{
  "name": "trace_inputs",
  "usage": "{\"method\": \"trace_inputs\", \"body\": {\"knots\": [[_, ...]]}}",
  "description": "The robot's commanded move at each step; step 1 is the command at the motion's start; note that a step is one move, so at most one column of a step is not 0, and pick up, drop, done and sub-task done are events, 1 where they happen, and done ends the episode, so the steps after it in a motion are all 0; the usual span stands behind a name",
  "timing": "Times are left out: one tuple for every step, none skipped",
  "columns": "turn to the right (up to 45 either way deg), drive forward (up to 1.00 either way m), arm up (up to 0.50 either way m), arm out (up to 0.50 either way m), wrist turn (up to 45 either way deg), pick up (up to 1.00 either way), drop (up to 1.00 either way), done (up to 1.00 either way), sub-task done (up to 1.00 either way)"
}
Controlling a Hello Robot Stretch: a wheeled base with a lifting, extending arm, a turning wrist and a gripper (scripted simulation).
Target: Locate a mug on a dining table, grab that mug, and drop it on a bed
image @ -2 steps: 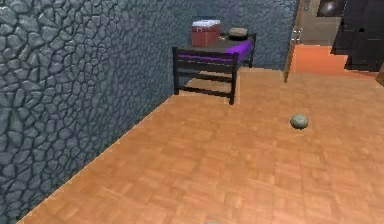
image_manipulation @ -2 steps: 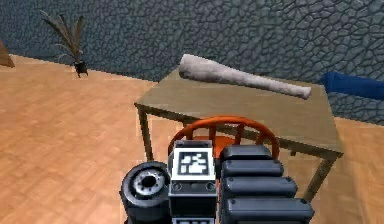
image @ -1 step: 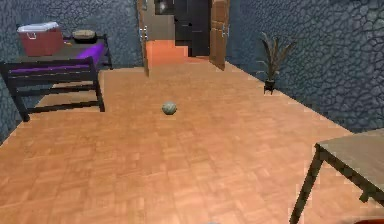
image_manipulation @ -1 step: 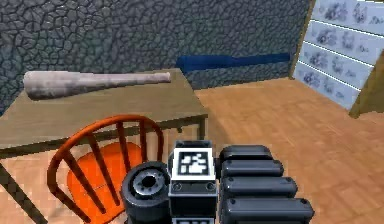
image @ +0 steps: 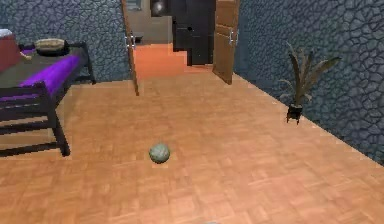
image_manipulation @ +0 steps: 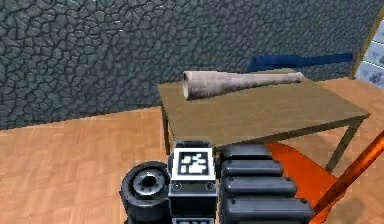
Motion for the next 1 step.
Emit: {"method": "trace_inputs", "body": {"knots": [[30.0,0.0,0.0,0.0,0.0,0.0,0.0,0.0,0.0]]}}
